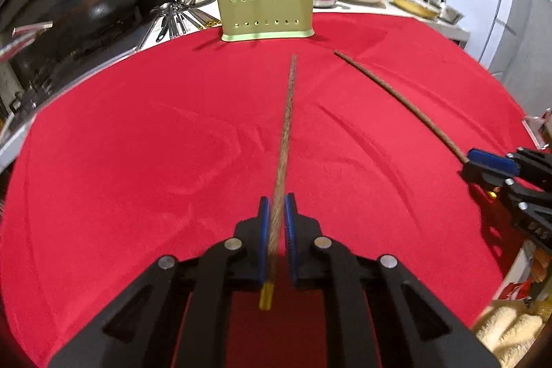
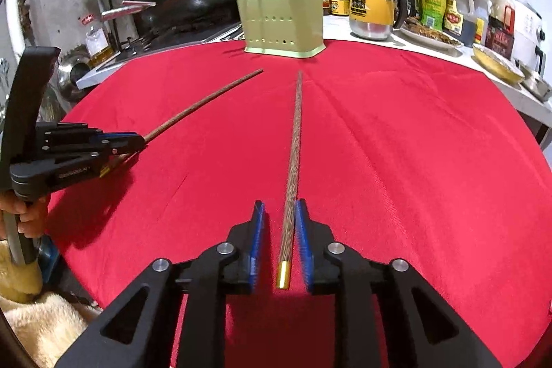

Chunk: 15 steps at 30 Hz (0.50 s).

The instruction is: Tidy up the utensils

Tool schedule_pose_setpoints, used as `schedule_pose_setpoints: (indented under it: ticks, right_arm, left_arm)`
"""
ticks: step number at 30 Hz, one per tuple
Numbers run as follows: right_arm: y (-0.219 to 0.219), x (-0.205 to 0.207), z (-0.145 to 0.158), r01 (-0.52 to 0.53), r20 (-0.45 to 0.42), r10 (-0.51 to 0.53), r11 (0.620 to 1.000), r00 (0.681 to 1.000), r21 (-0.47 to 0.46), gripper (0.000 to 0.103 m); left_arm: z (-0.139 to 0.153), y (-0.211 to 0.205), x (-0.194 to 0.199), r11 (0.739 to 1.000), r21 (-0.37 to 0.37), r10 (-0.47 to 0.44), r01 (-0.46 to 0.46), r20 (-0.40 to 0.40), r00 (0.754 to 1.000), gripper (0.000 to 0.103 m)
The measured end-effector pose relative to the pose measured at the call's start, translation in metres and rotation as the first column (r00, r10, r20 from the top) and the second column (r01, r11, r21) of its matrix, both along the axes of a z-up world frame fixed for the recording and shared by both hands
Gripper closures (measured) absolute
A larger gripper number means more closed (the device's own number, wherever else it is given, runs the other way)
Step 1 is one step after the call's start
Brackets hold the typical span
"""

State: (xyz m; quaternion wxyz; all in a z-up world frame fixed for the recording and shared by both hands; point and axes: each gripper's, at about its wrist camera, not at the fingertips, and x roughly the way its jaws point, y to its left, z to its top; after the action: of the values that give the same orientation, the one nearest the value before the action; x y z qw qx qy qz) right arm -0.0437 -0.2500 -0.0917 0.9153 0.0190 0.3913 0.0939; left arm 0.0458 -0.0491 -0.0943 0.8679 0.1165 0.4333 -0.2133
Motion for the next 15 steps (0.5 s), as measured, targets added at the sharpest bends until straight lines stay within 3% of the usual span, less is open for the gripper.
schedule_pose_setpoints:
  ticks: [2, 5, 6, 15]
  right_arm:
    - [0.003, -0.004, 0.0, 0.002, 0.004, -0.002, 1.0, 1.0, -0.019, 0.082]
    - [0.006, -0.009, -0.001, 0.006, 0.006, -0.005, 1.0, 1.0, -0.025, 0.08]
    - [0.006, -0.01, -0.001, 0.009, 0.008, -0.008, 1.0, 1.0, -0.023, 0.08]
    - [0.009, -0.014, -0.001, 0.01, 0.01, -0.01, 1.0, 1.0, -0.019, 0.078]
  left_arm:
    - [0.0, 0.005, -0.009, 0.999, -0.03, -0.011, 0.011, 0.001, 1.0, 0.092]
    - [-0.001, 0.01, -0.023, 0.999, -0.043, -0.017, 0.018, 0.017, 1.0, 0.072]
    - [-0.002, 0.012, -0.029, 0.999, -0.039, -0.017, 0.018, 0.024, 1.0, 0.07]
    - [-0.002, 0.019, -0.052, 0.999, -0.051, 0.011, -0.009, 0.039, 0.999, 0.07]
